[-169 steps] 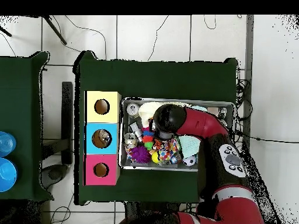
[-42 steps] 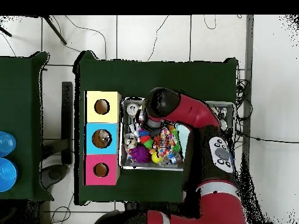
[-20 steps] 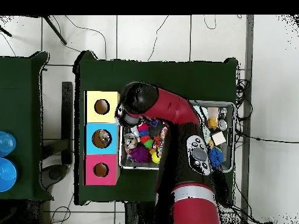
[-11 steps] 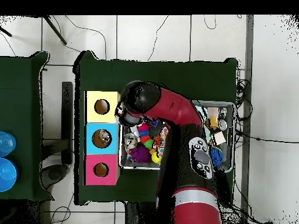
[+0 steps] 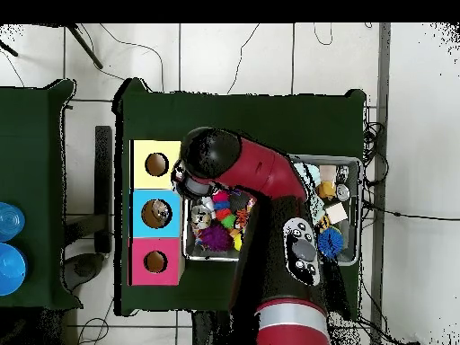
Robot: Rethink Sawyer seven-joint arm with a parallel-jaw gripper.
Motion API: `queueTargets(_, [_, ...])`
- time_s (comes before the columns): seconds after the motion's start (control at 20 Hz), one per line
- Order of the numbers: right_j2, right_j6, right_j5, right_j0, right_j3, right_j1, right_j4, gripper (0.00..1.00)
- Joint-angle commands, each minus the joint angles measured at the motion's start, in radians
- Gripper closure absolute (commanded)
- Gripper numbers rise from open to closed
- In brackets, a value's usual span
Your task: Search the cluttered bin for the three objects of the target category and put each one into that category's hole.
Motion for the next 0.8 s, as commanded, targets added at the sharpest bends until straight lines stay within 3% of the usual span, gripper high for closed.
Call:
queueTargets(0.05, [0.005, 0.272, 0.023, 0.022, 0.162, -0.021, 0.055, 1.00])
queueTargets(0.65, [-0.001, 0.313, -0.029, 0.105, 0.216, -0.048, 0.116, 1.00])
queueTargets(0.8, [0.010, 0.304, -0.092, 0.128, 0.273, -0.066, 0.156, 1.00])
